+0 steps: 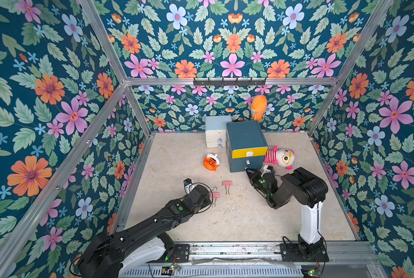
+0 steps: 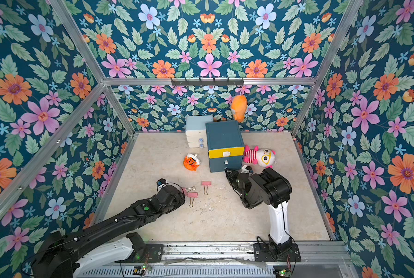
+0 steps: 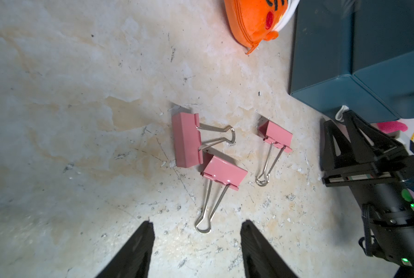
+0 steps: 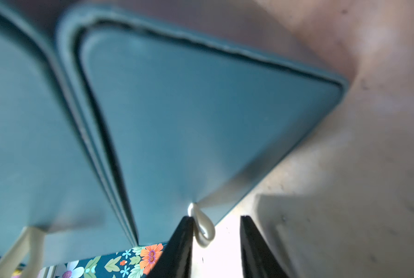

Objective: Put the binder clips in the drawer according to color
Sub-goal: Open the drawer in the storage box.

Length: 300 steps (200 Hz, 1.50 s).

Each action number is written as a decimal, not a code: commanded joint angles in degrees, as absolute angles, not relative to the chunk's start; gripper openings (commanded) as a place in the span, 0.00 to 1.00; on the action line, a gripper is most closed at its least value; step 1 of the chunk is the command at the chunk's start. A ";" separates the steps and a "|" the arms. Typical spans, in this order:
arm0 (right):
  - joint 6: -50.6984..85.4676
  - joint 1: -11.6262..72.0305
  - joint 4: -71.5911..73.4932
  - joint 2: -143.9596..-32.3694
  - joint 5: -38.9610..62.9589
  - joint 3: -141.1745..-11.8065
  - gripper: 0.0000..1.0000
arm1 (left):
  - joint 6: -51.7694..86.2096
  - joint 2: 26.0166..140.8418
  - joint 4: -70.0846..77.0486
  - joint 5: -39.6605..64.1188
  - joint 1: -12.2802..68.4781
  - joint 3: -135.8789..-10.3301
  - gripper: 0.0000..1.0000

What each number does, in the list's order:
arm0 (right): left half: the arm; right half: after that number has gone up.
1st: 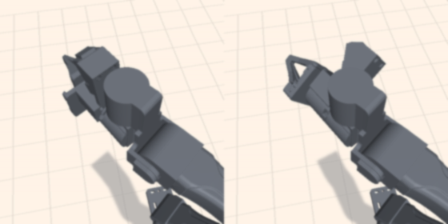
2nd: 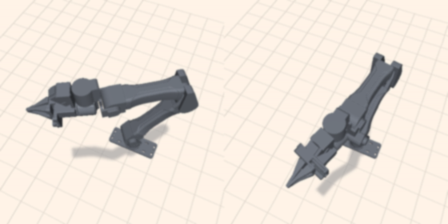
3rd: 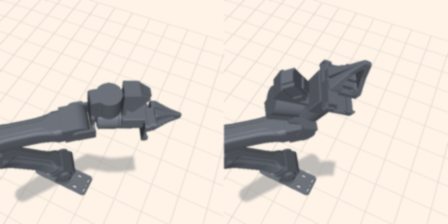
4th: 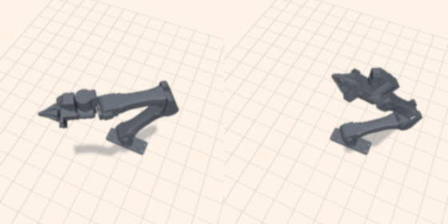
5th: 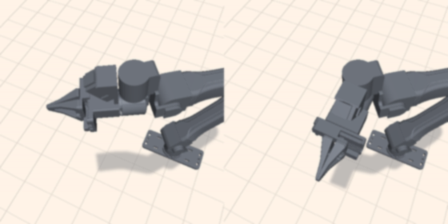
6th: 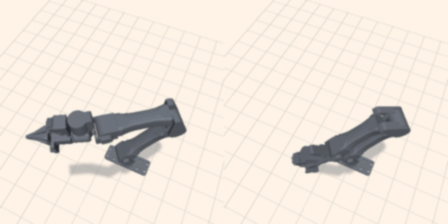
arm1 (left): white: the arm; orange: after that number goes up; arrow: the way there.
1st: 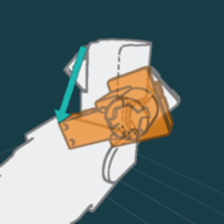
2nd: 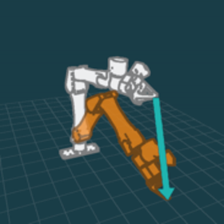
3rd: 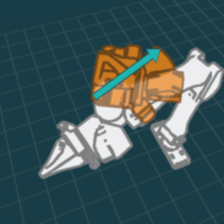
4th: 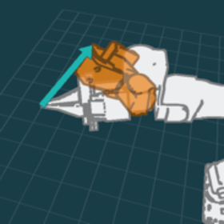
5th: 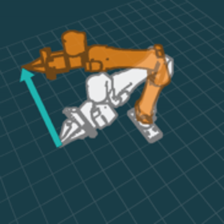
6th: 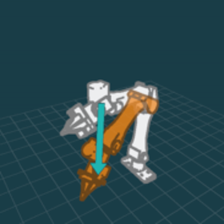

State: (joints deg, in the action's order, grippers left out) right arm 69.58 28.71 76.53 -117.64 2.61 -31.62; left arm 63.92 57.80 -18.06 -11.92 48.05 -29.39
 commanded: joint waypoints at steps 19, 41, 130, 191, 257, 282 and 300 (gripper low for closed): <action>70.18 28.69 78.21 -117.54 2.31 -32.96 0.18 | 63.52 57.40 -18.95 -12.22 47.99 -29.09 0.62; 70.48 28.74 78.35 -117.31 1.63 -32.37 0.06 | 63.54 57.64 -18.67 -12.05 47.99 -28.92 0.61; 73.00 31.11 69.57 -108.75 -0.14 -24.40 0.00 | 63.15 60.88 -17.49 -12.04 47.99 -29.95 0.62; 71.66 36.67 51.34 -95.55 -3.76 -18.52 0.00 | 62.77 62.52 -17.29 -11.87 47.99 -30.80 0.64; 71.15 40.60 34.46 -80.89 -6.94 -16.35 0.00 | 62.34 64.18 -17.50 -11.95 48.03 -32.07 0.69; 71.02 40.56 33.22 -80.35 -6.54 -16.29 0.00 | 62.06 64.94 -17.56 -11.87 47.99 -32.67 0.69; 71.22 40.85 32.36 -80.06 -6.15 -16.73 0.00 | 61.96 65.39 -17.58 -11.78 47.99 -33.04 0.69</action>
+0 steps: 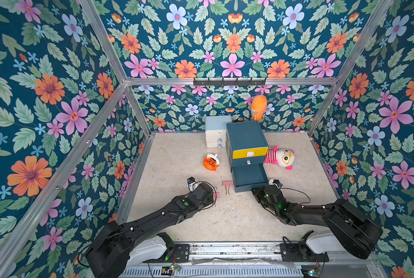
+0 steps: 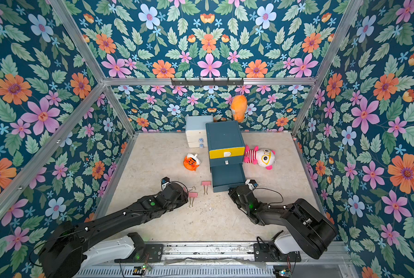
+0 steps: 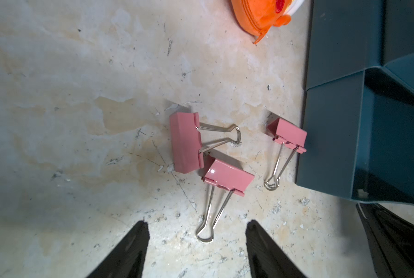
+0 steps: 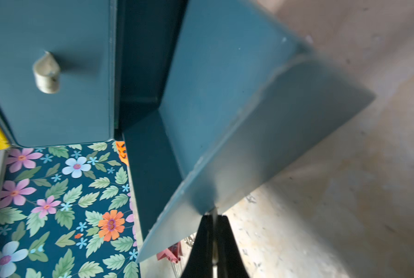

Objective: Put the binder clips in the drawer according to color
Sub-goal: Open the drawer in the storage box.

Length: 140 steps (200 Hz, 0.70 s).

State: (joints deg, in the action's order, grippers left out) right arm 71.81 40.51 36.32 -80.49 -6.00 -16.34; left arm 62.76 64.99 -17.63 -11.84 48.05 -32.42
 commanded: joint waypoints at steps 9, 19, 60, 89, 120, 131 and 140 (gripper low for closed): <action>71.19 41.31 31.07 -79.60 -6.51 -17.20 0.00 | 61.88 65.39 -17.65 -11.87 48.01 -33.12 0.69; 71.11 41.80 29.85 -79.01 -7.08 -17.55 0.00 | 61.75 65.45 -17.62 -12.06 47.99 -33.13 0.70; 71.54 43.32 24.90 -76.11 -8.99 -18.09 0.00 | 61.34 67.10 -17.34 -11.91 47.99 -33.79 0.70; 71.50 43.33 23.01 -75.67 -9.75 -18.32 0.00 | 61.08 68.42 -16.79 -11.46 47.91 -34.13 0.70; 70.28 43.29 20.66 -74.00 -9.96 -19.05 0.27 | 60.66 68.98 -17.20 -11.36 47.82 -34.69 0.70; 69.41 43.37 18.22 -71.86 -10.47 -19.32 0.34 | 60.56 69.04 -17.23 -11.11 47.73 -34.68 0.70; 68.29 43.42 15.19 -69.47 -11.09 -19.66 0.39 | 60.46 69.13 -17.15 -10.86 47.64 -34.67 0.70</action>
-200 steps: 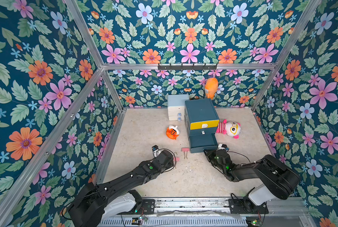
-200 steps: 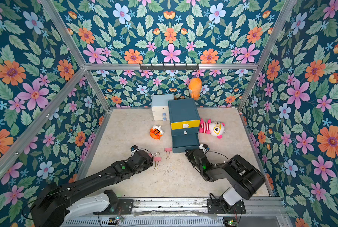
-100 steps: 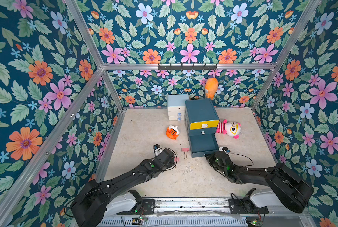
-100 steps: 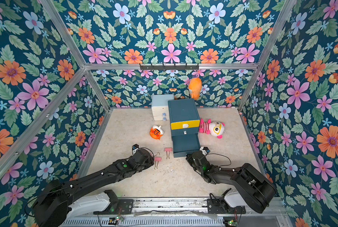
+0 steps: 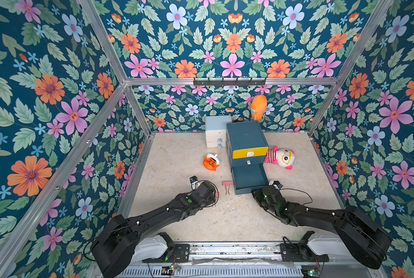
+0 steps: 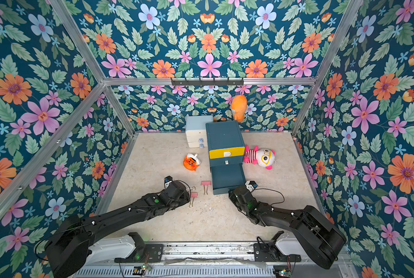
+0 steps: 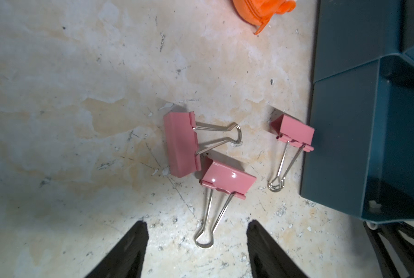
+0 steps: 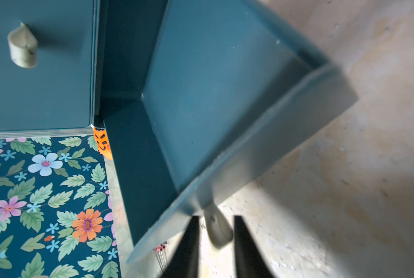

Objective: Put the binder clips in the drawer according to color
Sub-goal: Open the drawer in the storage box, then pick up the binder clip at the center of the board.

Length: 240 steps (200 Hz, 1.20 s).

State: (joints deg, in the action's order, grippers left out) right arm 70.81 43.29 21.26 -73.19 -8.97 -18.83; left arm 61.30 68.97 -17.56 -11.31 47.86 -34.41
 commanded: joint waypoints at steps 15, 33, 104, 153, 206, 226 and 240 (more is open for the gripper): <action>65.87 43.48 9.44 -63.81 -12.37 -19.93 0.45 | 60.23 69.54 -17.11 -10.28 47.55 -34.97 0.70; 61.23 43.48 3.23 -55.38 -12.75 -19.91 0.47 | 59.65 70.84 -17.00 -9.40 47.55 -35.90 0.70; 35.99 43.46 -10.77 -35.68 8.26 -24.43 0.49 | 56.83 83.45 -14.27 -5.35 48.86 -42.51 0.69; 33.81 43.50 -17.69 -30.60 11.20 -26.13 0.48 | 55.18 89.37 -16.37 -6.78 48.96 -46.60 0.73; 35.32 43.48 -16.39 -31.67 10.55 -26.46 0.48 | 53.31 94.00 -20.65 -9.12 48.96 -50.23 0.76; 35.77 43.51 -15.82 -32.12 10.33 -26.54 0.48 | 53.26 93.22 -21.67 -9.80 48.96 -50.33 0.77; 35.95 43.50 -15.89 -32.34 9.98 -26.47 0.48 | 53.31 91.62 -22.91 -10.25 49.51 -50.55 0.77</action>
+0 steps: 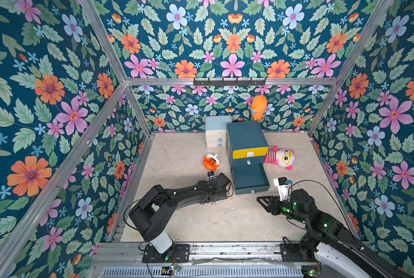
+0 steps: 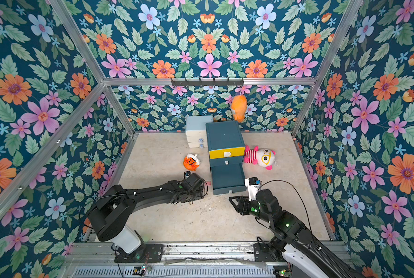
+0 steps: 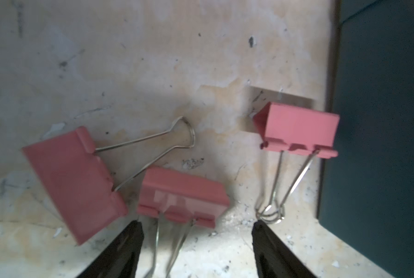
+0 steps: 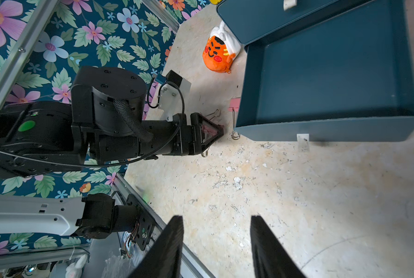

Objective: Put the binder clips in the drawer according to color
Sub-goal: Pick up the binder clip at the center of the board.

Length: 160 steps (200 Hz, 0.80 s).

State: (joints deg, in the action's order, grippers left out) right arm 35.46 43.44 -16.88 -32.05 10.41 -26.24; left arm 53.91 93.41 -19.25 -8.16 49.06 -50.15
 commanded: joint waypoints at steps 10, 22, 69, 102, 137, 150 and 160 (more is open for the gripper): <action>36.12 43.48 -15.94 -32.37 9.76 -26.22 0.48 | 53.57 90.61 -24.64 -11.38 50.30 -50.88 0.78; 36.46 43.47 -15.61 -32.39 9.50 -25.85 0.48 | 53.82 89.73 -25.63 -11.86 50.80 -50.81 0.78; 37.26 43.50 -14.41 -32.96 9.58 -25.83 0.48 | 51.99 93.27 -24.70 -10.79 50.12 -51.29 0.79; 37.78 43.48 -14.52 -32.36 9.11 -25.67 0.48 | 49.82 95.71 -24.23 -10.35 48.93 -53.04 0.81; 38.23 43.46 -14.15 -31.90 8.90 -25.15 0.48 | 46.99 98.53 -24.32 -10.00 47.07 -54.05 0.81; 38.30 43.47 -14.01 -31.90 8.79 -25.07 0.48 | 45.72 99.13 -24.20 -10.02 46.45 -54.69 0.81; 38.33 43.48 -13.89 -31.96 8.74 -24.97 0.48 | 44.66 99.57 -23.79 -9.69 46.17 -55.20 0.81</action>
